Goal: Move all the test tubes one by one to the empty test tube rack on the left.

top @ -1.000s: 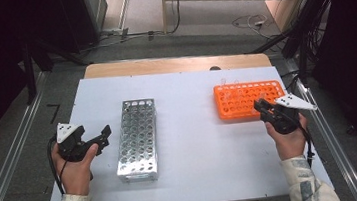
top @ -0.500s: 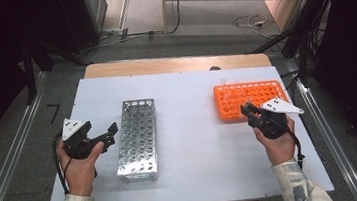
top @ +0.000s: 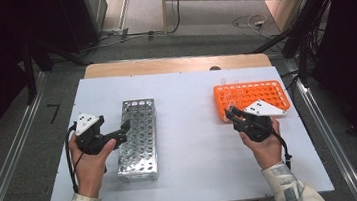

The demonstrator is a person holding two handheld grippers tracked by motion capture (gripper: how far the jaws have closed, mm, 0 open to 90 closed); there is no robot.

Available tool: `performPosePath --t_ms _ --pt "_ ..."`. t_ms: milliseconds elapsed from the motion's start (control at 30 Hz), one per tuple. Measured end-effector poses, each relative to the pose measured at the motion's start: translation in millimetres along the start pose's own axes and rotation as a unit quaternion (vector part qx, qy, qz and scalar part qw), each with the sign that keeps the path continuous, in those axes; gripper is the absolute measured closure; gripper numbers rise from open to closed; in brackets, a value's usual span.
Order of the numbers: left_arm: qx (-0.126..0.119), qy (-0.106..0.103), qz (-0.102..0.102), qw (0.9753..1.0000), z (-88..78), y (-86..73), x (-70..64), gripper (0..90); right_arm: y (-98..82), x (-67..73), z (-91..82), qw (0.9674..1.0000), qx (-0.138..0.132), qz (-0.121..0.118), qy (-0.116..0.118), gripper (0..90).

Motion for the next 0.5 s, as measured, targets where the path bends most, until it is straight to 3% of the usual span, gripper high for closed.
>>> performPosePath --t_ms 100,300,367,500 --pt "0.000 -0.007 0.005 1.0000 2.2 0.8 -6.9 10.4 2.1 6.2 4.0 1.0000 0.002 -0.002 0.007 73.3" --pt "0.005 -0.025 0.019 0.9995 9.0 2.5 -26.6 12.4 11.3 35.5 24.6 0.9989 0.006 -0.025 0.038 73.3" --pt "0.006 -0.031 0.023 0.9993 11.2 2.9 -32.6 13.3 12.8 39.0 27.3 0.9988 0.006 -0.027 0.040 73.3" --pt "0.019 -0.054 0.036 0.9977 18.2 0.7 -51.1 15.5 22.3 55.1 38.0 0.9979 0.003 -0.035 0.055 73.3"
Point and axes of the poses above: each handheld gripper's, and its own axes: z roughly forward along the jaws, y roughly out of its top, x roughly to its left, the point moved 9 cm from there along z, roughly forward along the jaws, and after that the axes turned 12 degrees about -z, right-handed, at the moved point
